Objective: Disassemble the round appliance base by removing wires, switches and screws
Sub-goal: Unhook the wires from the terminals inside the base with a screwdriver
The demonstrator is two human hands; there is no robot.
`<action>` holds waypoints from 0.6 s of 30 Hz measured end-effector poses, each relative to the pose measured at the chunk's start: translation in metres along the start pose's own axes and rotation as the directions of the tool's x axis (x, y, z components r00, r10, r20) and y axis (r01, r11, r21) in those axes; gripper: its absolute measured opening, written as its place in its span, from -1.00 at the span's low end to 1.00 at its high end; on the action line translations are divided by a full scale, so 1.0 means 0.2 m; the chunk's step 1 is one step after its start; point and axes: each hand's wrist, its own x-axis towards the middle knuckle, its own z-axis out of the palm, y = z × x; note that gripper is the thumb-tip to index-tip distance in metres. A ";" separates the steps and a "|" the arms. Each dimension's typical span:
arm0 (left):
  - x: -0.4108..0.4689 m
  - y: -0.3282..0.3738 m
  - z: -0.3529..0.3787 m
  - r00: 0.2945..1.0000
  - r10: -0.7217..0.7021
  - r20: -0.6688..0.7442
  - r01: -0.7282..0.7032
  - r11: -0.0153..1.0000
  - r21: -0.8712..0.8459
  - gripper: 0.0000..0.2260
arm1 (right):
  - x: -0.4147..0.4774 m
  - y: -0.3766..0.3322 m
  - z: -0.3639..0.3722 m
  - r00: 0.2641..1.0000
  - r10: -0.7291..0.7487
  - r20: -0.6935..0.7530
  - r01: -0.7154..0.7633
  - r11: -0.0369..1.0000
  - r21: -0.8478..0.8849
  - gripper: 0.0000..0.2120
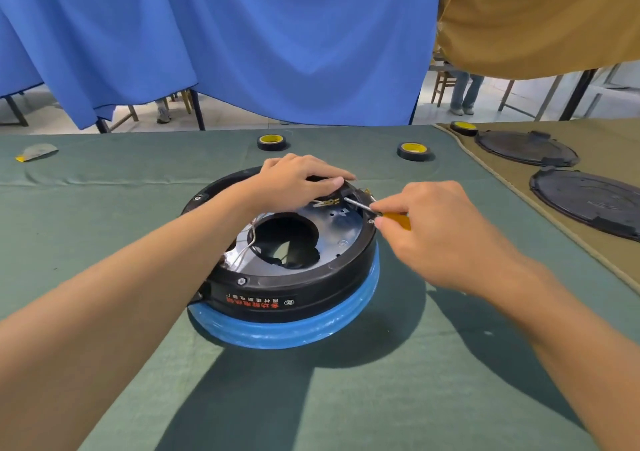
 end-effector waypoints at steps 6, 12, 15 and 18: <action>0.02 0.01 0.02 0.993 -0.099 -0.064 0.091 0.990 -0.108 -0.68 | 0.05 -0.03 -0.02 0.995 -0.030 0.091 0.032 0.999 -0.024 -0.74; 0.03 0.01 0.02 0.990 -0.131 -0.045 0.121 0.977 -0.178 -0.70 | 0.07 -0.04 -0.01 0.993 -0.014 0.114 0.013 1.000 0.008 -0.68; 0.04 0.01 0.02 0.990 -0.134 -0.049 0.122 0.973 -0.195 -0.71 | 0.09 -0.05 0.01 0.994 0.021 0.104 -0.020 1.000 -0.009 -0.66; 0.04 0.01 0.02 0.989 -0.136 -0.053 0.123 0.972 -0.201 -0.72 | 0.09 -0.08 0.02 0.995 0.001 0.101 0.006 0.998 -0.068 -0.66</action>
